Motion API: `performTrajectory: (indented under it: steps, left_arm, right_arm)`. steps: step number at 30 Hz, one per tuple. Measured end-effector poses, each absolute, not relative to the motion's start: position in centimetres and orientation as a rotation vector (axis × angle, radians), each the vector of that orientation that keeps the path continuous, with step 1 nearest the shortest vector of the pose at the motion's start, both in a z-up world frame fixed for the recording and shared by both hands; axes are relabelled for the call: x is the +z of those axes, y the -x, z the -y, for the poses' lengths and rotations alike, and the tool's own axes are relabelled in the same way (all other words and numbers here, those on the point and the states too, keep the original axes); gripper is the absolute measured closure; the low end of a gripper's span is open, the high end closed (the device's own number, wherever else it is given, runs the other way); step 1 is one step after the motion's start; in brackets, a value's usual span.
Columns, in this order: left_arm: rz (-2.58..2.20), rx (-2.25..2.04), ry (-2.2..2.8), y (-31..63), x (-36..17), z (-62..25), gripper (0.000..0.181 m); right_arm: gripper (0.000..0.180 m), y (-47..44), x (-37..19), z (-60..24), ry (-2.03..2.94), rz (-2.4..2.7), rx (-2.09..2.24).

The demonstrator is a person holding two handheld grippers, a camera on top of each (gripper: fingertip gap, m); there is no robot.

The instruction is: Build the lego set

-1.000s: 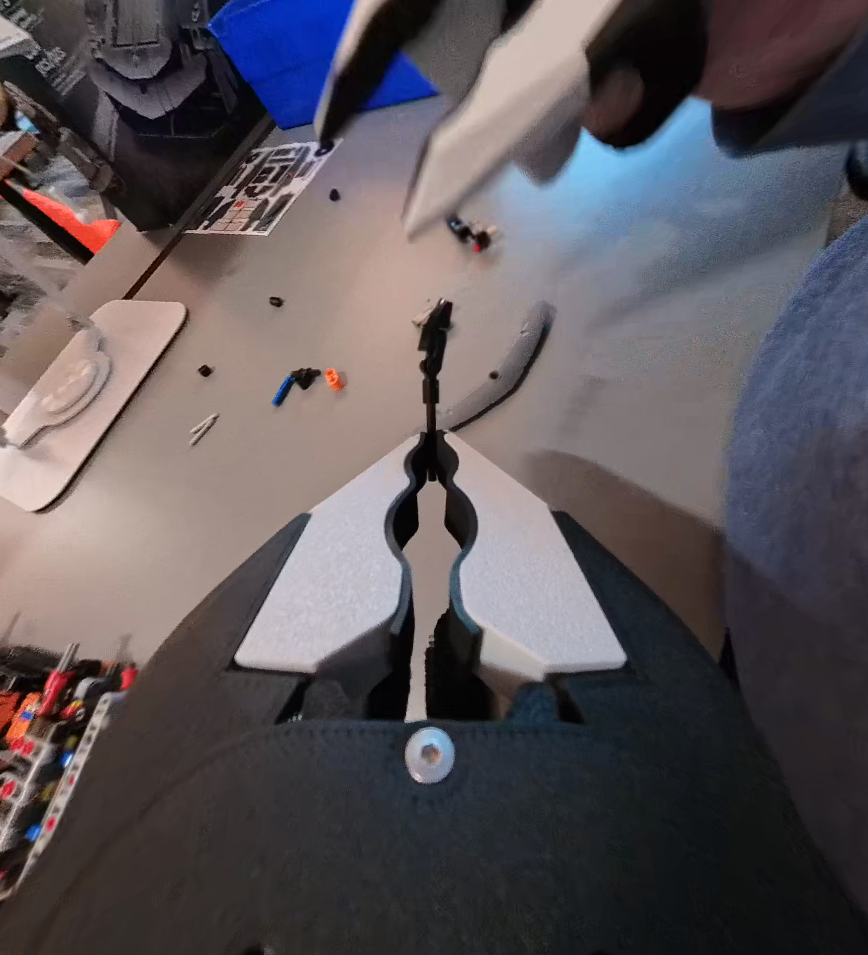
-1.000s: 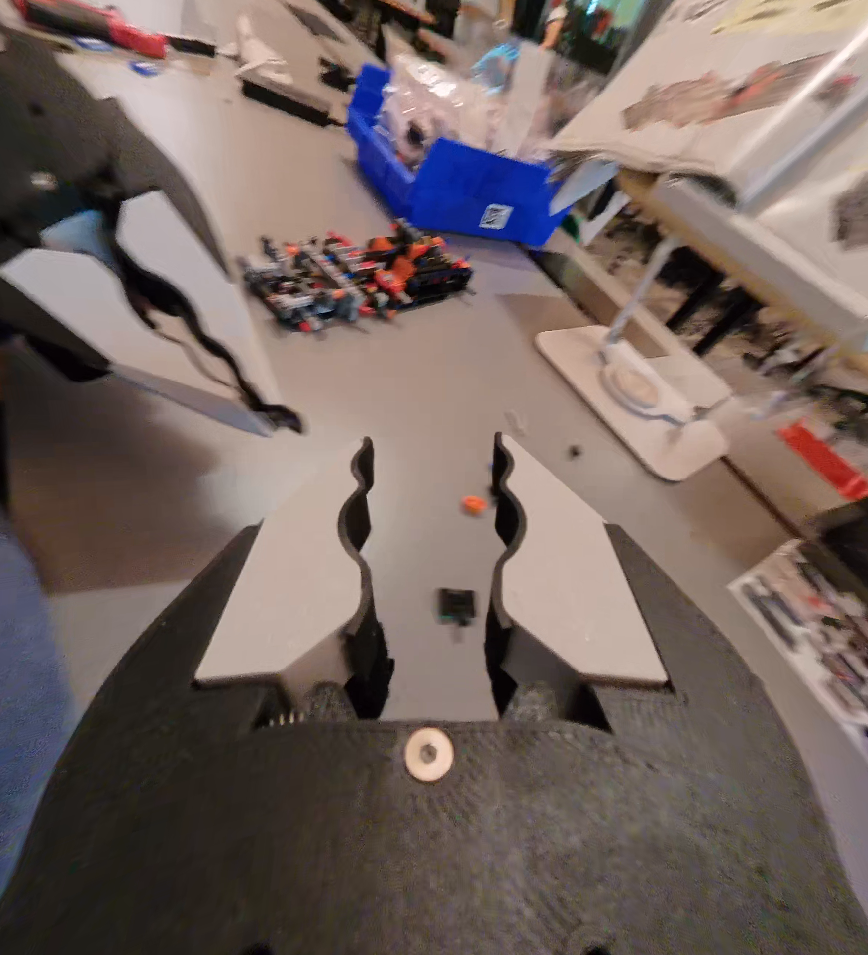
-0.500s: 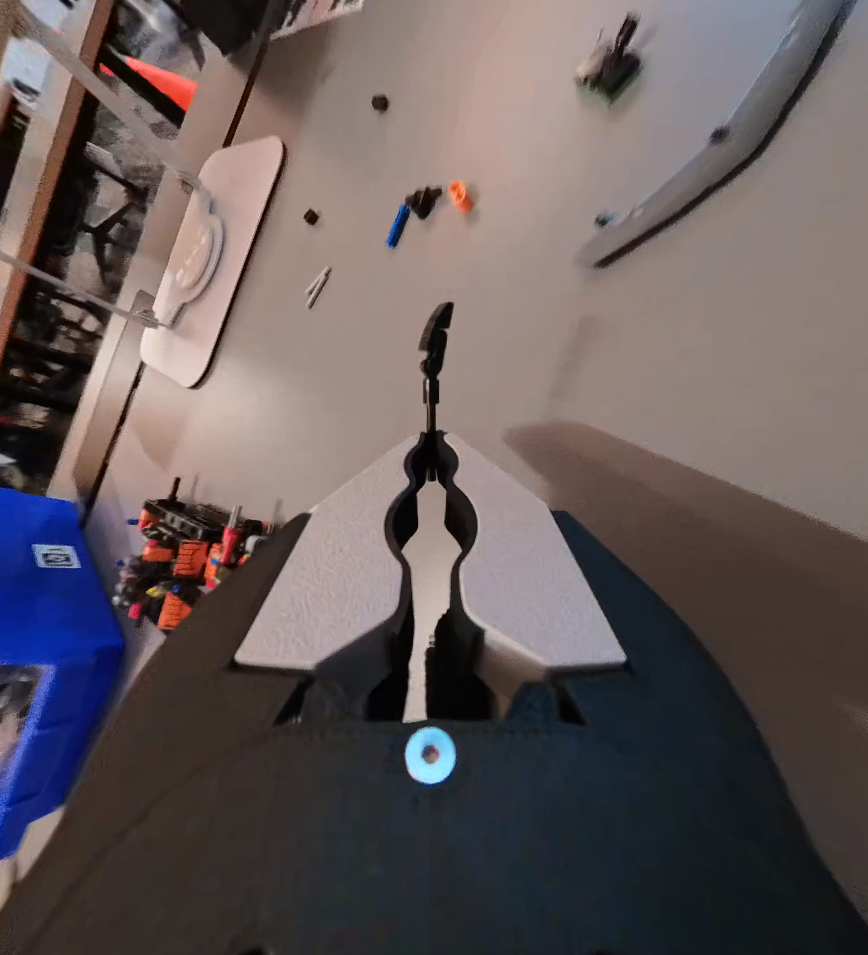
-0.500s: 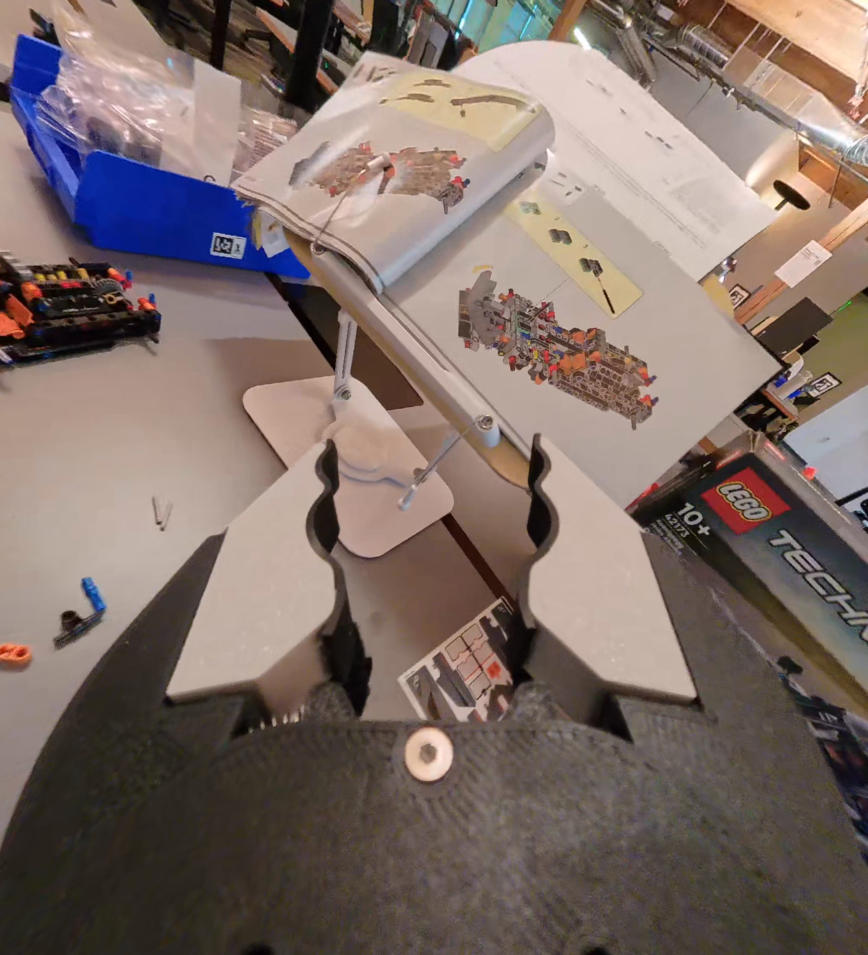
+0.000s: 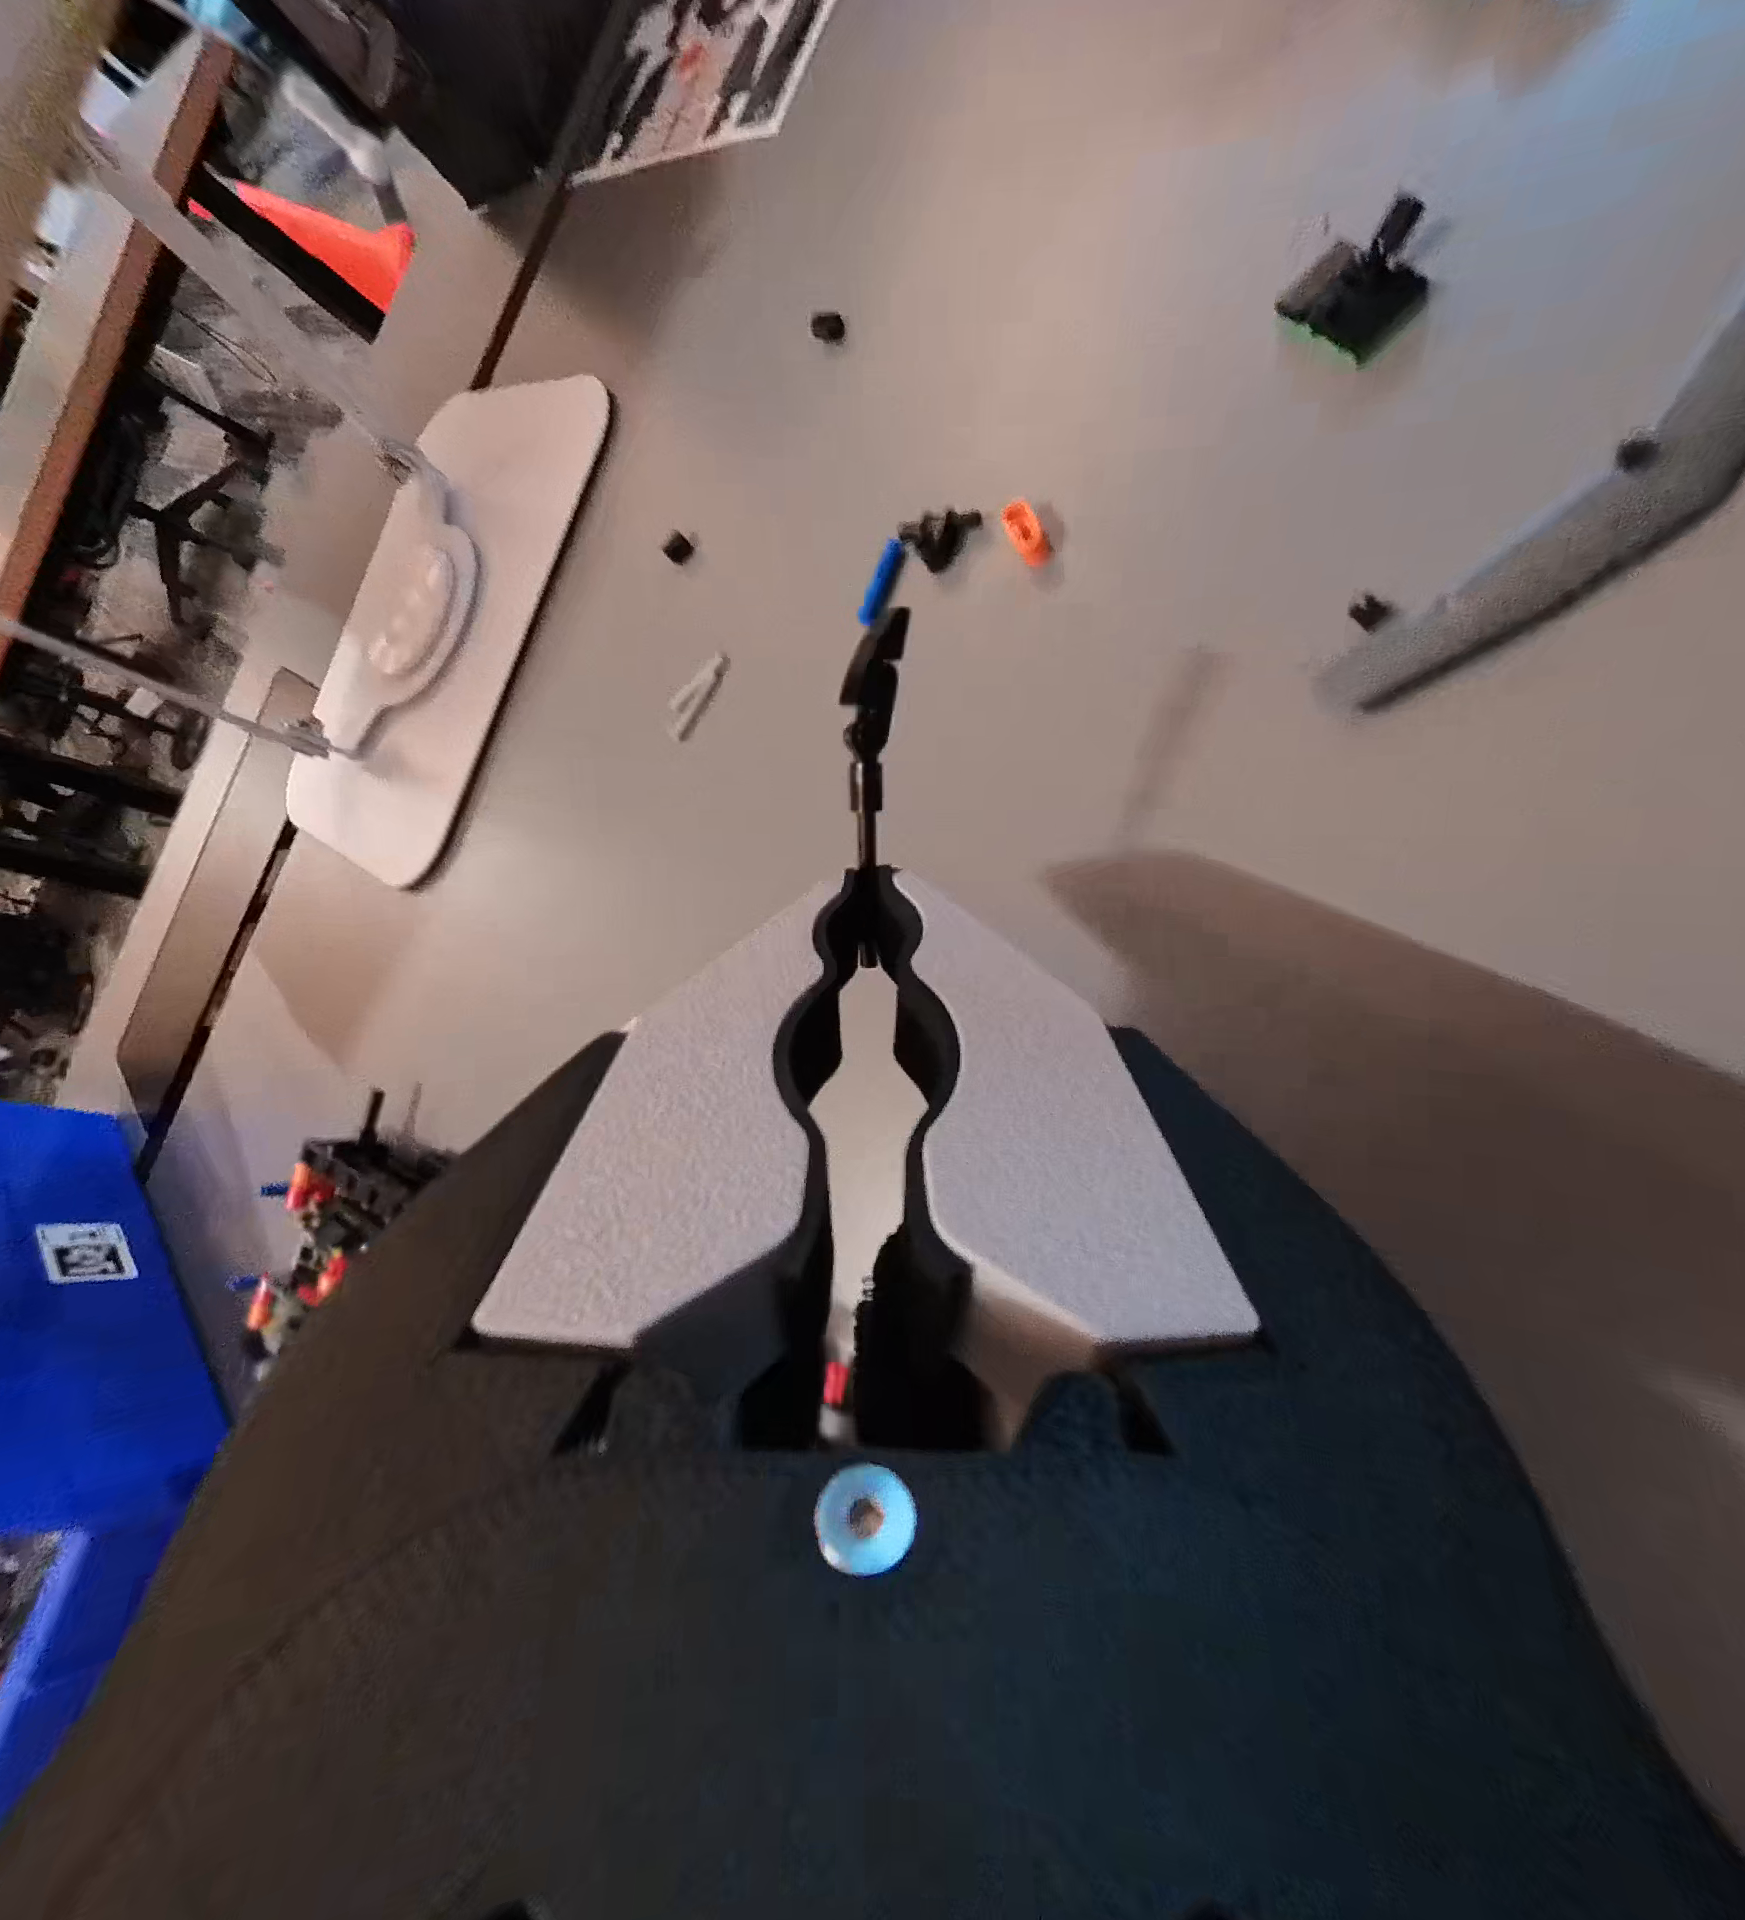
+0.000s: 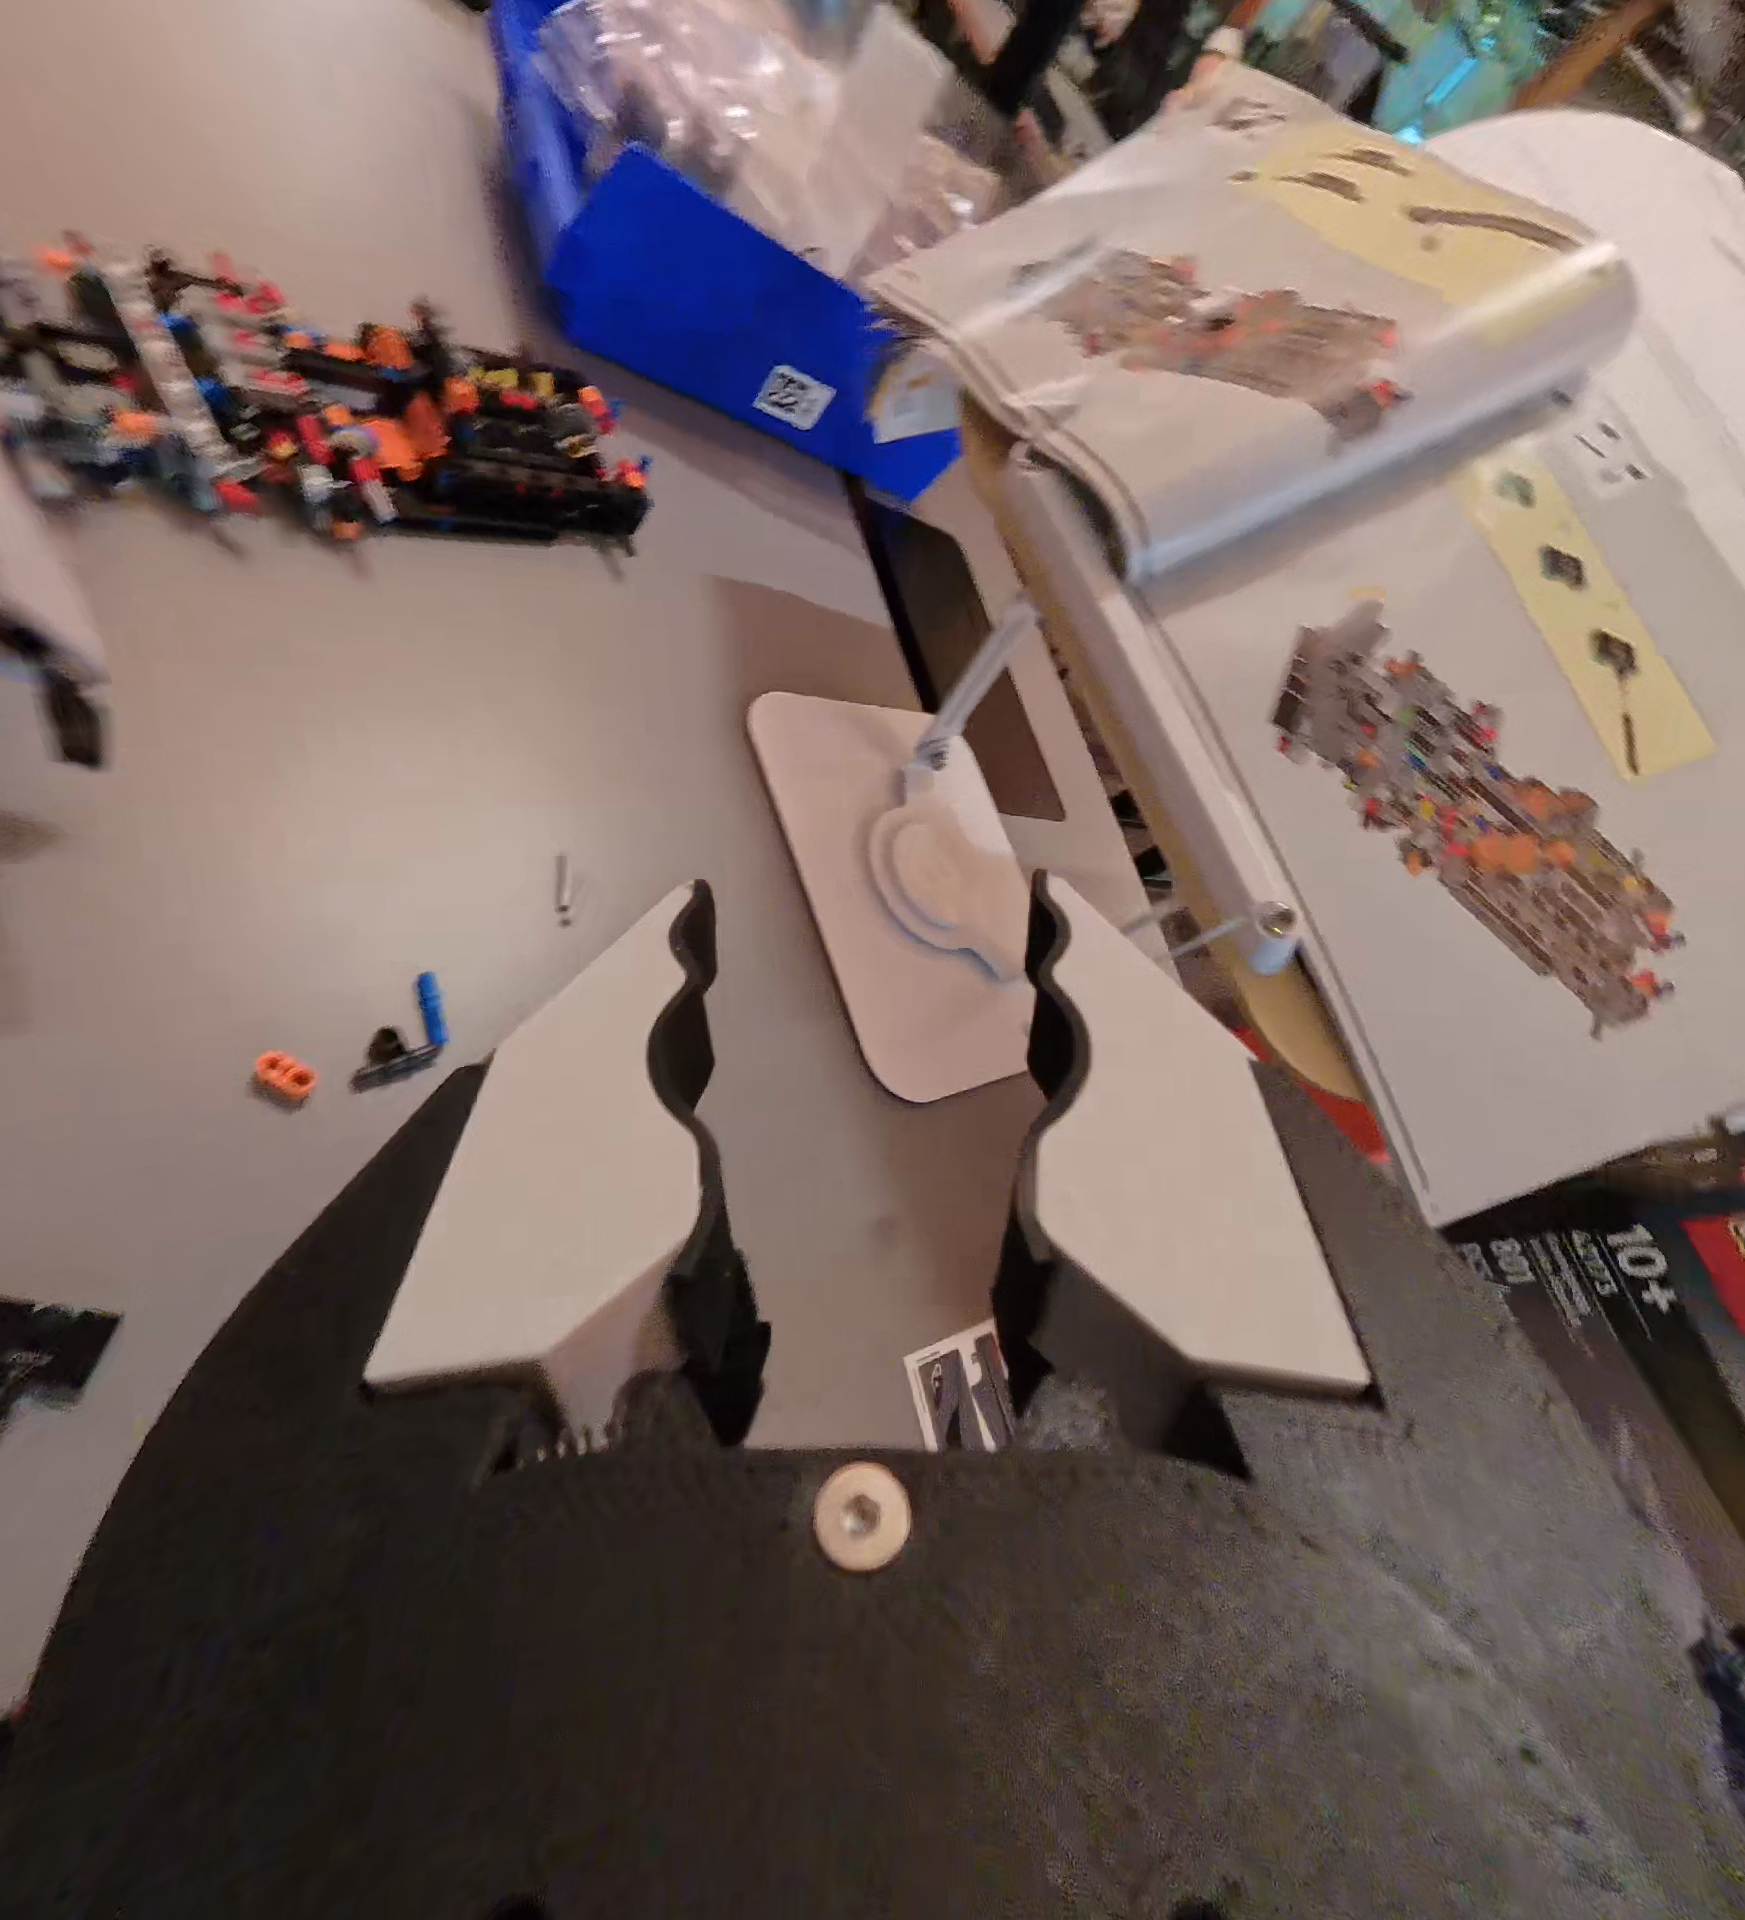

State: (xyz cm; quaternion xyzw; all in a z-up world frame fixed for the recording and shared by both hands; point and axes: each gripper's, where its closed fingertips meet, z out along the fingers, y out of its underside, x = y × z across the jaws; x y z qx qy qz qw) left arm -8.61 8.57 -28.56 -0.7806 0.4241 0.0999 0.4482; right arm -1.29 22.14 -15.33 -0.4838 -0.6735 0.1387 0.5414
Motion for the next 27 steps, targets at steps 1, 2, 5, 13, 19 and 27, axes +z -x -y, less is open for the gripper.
performTrajectory:
  steps: [1, 2, 5, 13, 19, 27]
  left_arm:
    - [-1.047, 0.235, 1.921, 8.3, -28.1, -9.1, 0.181]
    - [-1.046, 0.230, 1.906, 8.0, -27.6, -9.7, 0.181]
    - [-1.056, 0.239, 1.858, 7.1, -26.3, -11.3, 0.181]
    - [-1.017, 0.070, 1.785, 3.1, -23.8, -13.7, 0.181]
    - [-0.969, -0.115, 1.764, 0.6, -23.1, -14.5, 0.181]
    - [-0.923, -0.227, 1.770, -0.5, -23.4, -15.0, 0.181]
  right_arm:
    - [0.121, 1.4, -15.7, -21.3, 1.128, 1.633, 0.312]
    - [0.122, 1.5, -15.8, -20.6, 1.104, 1.651, 0.295]
    - [0.128, 1.4, -16.8, -18.6, 1.098, 1.705, 0.325]
    - [0.142, 0.4, -18.3, -16.3, 1.139, 1.747, 0.475]
    - [0.158, -0.7, -19.0, -16.5, 1.170, 1.734, 0.531]
    - [0.149, -2.3, -18.8, -16.7, 1.231, 1.680, 0.676]
